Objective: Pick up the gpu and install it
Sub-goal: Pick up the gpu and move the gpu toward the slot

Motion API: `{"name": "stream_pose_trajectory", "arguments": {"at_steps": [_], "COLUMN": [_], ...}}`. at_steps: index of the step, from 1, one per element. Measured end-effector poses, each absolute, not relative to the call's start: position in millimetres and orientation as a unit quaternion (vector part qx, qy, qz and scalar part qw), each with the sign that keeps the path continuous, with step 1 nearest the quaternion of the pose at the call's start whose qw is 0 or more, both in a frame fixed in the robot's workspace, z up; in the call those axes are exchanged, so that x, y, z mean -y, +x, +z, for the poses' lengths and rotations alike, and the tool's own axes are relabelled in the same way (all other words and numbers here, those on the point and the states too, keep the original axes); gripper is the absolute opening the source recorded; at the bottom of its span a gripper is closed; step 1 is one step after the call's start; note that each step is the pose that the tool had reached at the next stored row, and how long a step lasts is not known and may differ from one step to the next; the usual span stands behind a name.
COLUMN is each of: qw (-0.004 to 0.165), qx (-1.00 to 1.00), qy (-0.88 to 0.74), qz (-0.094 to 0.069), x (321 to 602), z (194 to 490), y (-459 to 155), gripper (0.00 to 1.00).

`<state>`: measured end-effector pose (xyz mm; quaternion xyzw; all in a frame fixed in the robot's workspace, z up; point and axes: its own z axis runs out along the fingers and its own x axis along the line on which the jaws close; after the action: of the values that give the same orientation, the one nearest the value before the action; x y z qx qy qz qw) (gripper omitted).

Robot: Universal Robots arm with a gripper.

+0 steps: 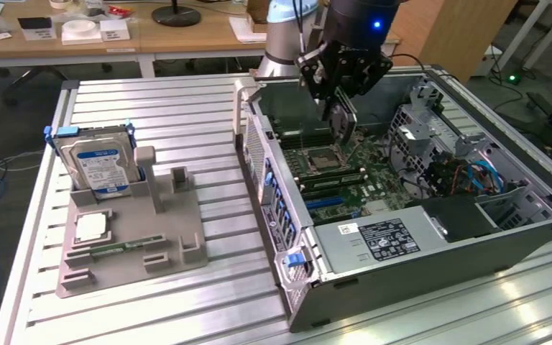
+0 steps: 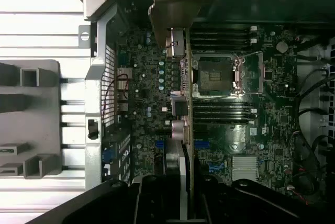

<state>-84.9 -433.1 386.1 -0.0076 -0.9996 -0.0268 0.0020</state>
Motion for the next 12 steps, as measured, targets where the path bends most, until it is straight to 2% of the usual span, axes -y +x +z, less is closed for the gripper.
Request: {"name": "stream_pose_trajectory", "arguments": {"at_steps": [12], "qw": [0.002], "qx": [1.0], "qy": [-0.008], "qz": [-0.027], "x": [433], "z": [386], "y": [-55], "gripper": [0.28]}}
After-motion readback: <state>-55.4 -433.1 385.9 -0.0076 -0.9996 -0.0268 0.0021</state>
